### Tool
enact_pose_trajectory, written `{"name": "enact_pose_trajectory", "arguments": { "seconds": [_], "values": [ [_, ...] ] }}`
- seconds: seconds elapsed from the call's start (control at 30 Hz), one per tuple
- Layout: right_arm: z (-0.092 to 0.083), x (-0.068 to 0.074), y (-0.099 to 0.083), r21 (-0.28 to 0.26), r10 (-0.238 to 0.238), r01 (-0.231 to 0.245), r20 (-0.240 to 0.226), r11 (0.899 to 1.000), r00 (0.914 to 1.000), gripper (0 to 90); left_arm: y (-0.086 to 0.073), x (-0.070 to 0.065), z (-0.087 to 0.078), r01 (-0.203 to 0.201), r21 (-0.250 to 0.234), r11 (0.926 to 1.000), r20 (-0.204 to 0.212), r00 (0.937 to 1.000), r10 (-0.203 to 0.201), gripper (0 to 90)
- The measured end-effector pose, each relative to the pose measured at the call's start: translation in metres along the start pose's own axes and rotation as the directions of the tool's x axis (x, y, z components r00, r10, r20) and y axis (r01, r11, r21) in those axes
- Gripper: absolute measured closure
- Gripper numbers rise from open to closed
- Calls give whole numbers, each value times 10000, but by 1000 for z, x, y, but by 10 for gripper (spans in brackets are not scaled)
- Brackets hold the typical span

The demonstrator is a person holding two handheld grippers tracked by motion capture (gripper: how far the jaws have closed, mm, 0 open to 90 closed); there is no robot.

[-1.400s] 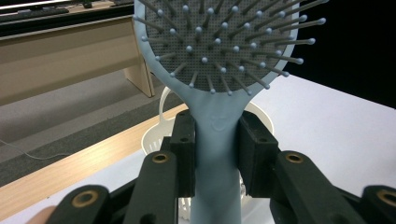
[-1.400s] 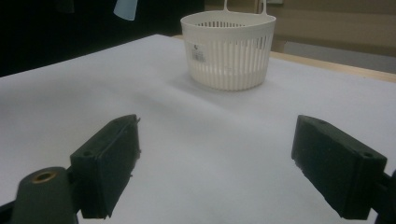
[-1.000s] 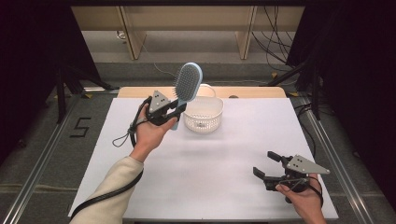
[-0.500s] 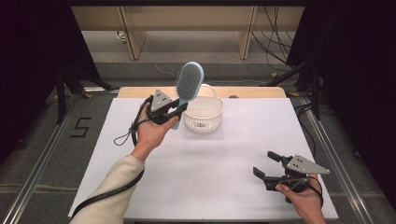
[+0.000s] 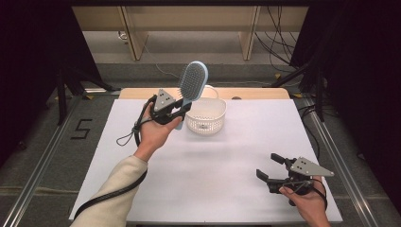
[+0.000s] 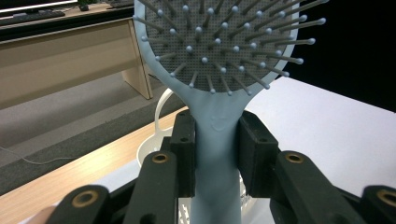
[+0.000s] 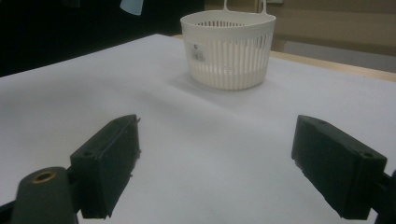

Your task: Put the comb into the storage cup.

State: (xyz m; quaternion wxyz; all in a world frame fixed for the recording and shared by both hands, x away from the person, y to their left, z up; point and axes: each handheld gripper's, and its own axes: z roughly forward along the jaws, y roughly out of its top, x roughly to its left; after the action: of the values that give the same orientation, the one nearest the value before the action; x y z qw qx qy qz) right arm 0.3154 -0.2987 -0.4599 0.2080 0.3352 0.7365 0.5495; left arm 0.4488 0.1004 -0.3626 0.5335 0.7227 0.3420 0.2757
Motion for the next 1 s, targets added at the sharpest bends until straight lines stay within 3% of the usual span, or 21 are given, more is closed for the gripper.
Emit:
{"name": "enact_pose_trajectory", "arguments": {
  "seconds": [1.0],
  "values": [
    [0,0,0,-1,6,-6,-6,10000,10000,159,10,-1,7,-31,-105,9999,51,10000,32,698]
  ]
}}
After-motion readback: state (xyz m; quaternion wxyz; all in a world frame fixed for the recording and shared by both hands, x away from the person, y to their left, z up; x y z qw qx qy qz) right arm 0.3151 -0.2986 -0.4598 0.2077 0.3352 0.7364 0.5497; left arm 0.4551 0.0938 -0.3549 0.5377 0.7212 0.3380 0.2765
